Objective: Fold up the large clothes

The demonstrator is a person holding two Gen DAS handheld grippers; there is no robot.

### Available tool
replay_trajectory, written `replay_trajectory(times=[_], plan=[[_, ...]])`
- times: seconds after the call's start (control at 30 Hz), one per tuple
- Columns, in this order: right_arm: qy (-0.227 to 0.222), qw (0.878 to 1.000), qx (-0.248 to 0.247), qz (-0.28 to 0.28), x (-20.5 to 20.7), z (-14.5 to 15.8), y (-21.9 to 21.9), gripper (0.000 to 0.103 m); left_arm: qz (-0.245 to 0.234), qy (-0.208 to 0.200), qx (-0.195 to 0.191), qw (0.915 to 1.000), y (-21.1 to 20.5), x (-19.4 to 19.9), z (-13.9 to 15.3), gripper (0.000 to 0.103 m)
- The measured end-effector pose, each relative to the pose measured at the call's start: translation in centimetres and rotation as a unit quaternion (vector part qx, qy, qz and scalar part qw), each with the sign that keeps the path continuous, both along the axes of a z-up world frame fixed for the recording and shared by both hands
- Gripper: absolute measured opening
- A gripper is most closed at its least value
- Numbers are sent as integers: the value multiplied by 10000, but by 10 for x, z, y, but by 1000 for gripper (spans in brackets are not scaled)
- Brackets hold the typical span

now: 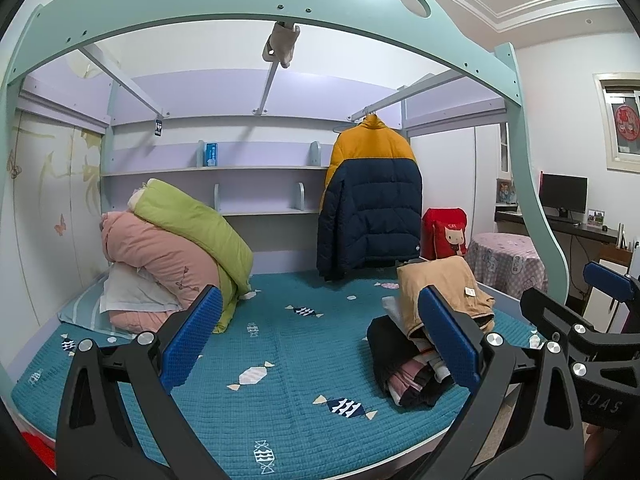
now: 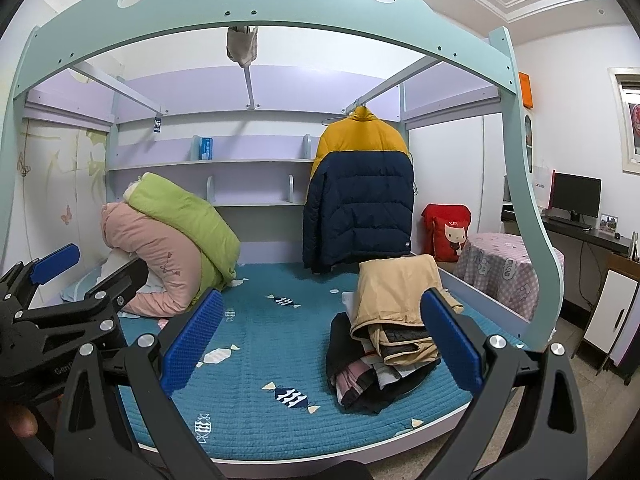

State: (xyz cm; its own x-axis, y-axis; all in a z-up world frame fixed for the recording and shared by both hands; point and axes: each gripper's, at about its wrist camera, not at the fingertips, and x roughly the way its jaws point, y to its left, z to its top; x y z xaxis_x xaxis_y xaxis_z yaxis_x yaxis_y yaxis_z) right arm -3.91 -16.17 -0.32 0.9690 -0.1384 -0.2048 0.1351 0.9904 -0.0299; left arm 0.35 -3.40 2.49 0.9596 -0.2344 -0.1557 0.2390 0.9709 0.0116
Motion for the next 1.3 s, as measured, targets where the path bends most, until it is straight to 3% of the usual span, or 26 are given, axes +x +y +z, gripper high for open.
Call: replay_trajectory(times=[1.3], plan=[[10,10000,35,39,3,1,0,95,51,-47,13,10000,-6,1,0,98]])
